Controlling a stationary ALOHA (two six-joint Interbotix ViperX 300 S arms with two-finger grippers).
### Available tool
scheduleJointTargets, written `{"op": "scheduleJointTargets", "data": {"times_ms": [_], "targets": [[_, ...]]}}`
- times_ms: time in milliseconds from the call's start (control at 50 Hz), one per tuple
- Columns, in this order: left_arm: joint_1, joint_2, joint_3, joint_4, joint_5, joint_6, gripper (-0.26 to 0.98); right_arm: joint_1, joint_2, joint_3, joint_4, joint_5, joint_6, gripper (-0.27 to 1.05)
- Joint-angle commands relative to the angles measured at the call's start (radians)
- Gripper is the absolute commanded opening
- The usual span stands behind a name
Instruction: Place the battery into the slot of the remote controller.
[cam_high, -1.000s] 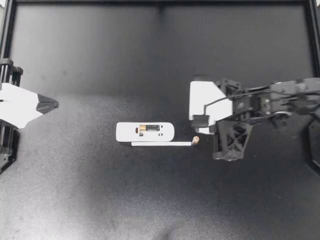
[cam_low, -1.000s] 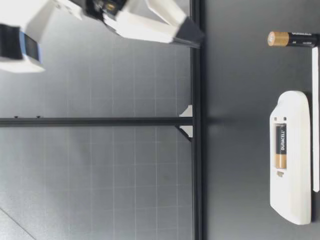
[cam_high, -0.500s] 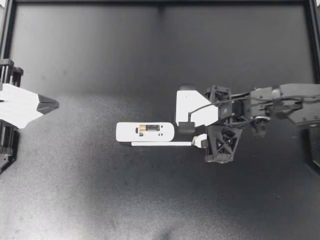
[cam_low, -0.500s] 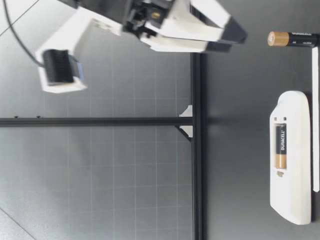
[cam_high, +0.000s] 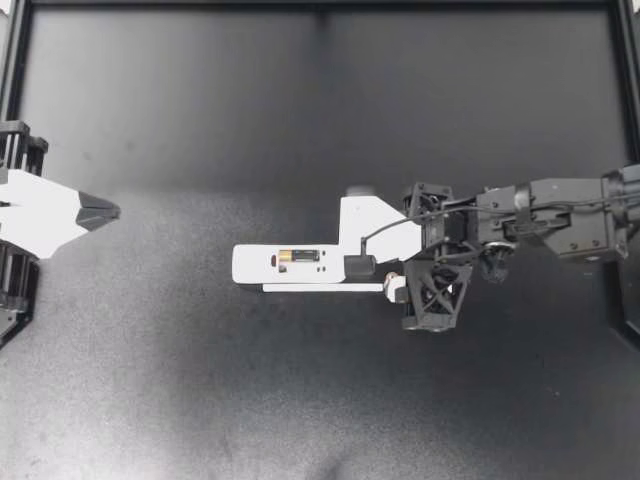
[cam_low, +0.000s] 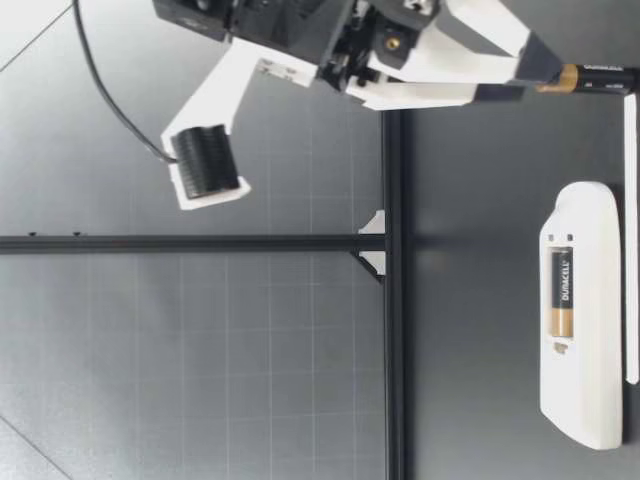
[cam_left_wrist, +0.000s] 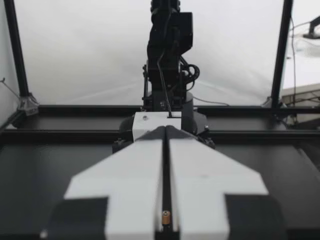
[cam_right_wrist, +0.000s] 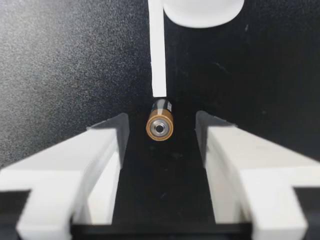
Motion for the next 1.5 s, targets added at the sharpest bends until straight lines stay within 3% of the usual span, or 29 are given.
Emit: {"op": "scheduleJointTargets", "data": {"times_ms": [0,340,700,960,1200,1480], "targets": [[0.002,0.006,-0.012,0.0,-0.009,-0.002,-0.17,0.006,-0.006,-0.02,-0.002,-0.006,0.0,0.51],[0.002,0.006,-0.012,0.0,-0.008,0.0,-0.17,0.005,0.023,-0.018,0.0,-0.017,0.002,0.49],[0.002,0.006,-0.008,0.0,-0.008,0.0,-0.17,0.005,0.02,-0.021,-0.002,-0.018,0.006,0.14],[0.006,0.084,-0.018,-0.006,0.049,-0.006,-0.17,0.005,-0.046,-0.02,-0.002,-0.043,0.006,0.09],[0.054,0.318,-0.115,-0.015,0.206,-0.005,-0.17,0.005,-0.118,0.064,-0.002,-0.388,0.006,0.09],[0.063,0.561,-0.221,-0.015,0.319,-0.006,-0.17,-0.012,-0.041,0.173,0.0,-0.896,-0.002,0.09]]}}
